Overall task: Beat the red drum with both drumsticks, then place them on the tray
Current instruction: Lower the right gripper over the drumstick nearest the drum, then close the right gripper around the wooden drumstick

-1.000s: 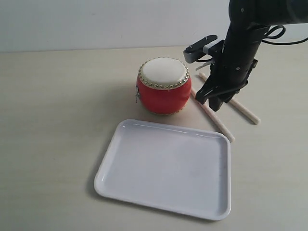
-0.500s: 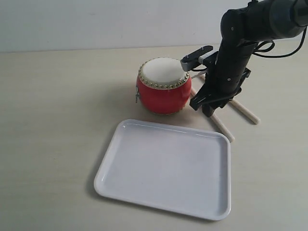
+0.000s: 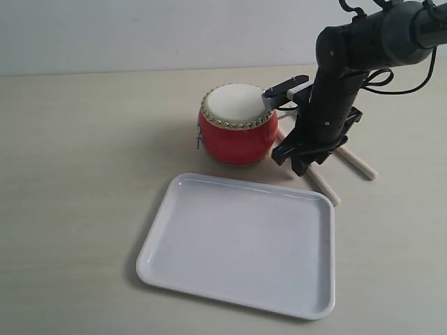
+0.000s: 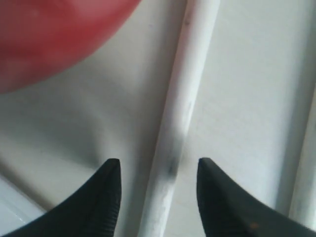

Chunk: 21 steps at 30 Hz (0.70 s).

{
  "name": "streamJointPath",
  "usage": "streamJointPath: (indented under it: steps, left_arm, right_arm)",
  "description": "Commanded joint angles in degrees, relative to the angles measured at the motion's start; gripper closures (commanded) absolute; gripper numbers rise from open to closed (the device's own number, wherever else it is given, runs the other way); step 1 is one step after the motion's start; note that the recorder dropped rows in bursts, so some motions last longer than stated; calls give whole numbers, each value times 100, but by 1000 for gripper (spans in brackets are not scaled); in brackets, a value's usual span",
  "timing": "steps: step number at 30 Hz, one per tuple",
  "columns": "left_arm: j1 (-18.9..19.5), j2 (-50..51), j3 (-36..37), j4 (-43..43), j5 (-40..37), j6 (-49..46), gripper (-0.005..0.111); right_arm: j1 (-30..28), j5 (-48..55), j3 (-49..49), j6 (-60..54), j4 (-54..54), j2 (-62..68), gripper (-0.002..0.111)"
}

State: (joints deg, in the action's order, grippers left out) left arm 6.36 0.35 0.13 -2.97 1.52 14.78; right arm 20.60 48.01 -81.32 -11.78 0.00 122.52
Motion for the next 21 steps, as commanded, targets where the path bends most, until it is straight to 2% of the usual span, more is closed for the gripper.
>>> streamJointPath:
  steps: [1, 18, 21]
  left_arm:
    - [-38, -35, -13, 40, -9, 19, 107]
    - [-38, -35, -13, 40, -9, 19, 107]
    - [-38, -35, -13, 40, -9, 19, 107]
  right_arm:
    - [5, -78, -28, 97, 0, 59, 62]
    - [5, -88, -28, 207, -63, 156, 63]
    - [5, -43, -28, 207, -63, 156, 69]
